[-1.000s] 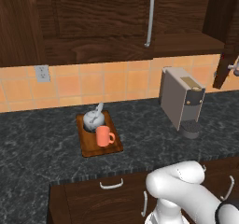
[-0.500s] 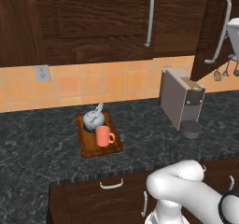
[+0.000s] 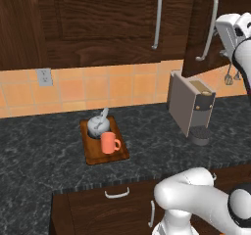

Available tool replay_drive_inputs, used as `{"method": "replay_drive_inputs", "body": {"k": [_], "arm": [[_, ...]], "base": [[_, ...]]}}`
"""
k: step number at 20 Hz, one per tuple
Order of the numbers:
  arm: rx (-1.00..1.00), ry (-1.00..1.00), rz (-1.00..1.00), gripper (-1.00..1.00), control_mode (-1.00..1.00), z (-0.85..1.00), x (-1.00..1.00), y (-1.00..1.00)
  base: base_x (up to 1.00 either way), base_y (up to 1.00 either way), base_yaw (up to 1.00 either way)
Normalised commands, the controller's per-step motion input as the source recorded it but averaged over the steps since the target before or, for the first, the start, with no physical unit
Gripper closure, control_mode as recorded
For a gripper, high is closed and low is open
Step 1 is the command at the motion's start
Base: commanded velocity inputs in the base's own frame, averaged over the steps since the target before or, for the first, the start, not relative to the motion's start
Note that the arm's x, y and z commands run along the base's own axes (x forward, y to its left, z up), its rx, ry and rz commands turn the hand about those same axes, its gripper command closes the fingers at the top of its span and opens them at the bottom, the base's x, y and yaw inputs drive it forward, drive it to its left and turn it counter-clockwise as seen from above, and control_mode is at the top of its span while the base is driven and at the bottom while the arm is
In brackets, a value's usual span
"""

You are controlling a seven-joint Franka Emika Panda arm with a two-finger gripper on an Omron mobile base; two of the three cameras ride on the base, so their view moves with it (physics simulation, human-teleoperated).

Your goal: Pick the kettle from the counter and place it on the tray. Then pick the mug from the cabinet and place it on the tray. Then close the cabinet doors.

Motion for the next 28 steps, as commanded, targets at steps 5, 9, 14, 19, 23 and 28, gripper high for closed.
{"method": "replay_drive_inputs", "body": {"k": [5, 9, 14, 19, 23, 28], "arm": [[0.00, 0.00, -0.01, -1.00, -1.00, -0.23, 0.93, 0.06], [0.00, 0.00, -0.01, -1.00, -1.00, -0.28, 0.89, 0.01], [0.00, 0.00, -0.13, -1.00, -1.00, -0.11, 0.62, 0.00], [0.00, 0.00, -0.20, -1.00, -1.00, -0.12, 0.63, 0.00], [0.00, 0.00, -0.25, -1.00, -1.00, -0.11, 0.51, 0.00], [0.00, 0.00, -0.20, -1.00, -1.00, -0.07, 0.10, -0.07]], "base": [[0.00, 0.00, 0.00], [0.00, 0.00, 0.00], [0.00, 0.00, 0.00], [0.00, 0.00, 0.00], [0.00, 0.00, 0.00], [0.00, 0.00, 0.00]]}}
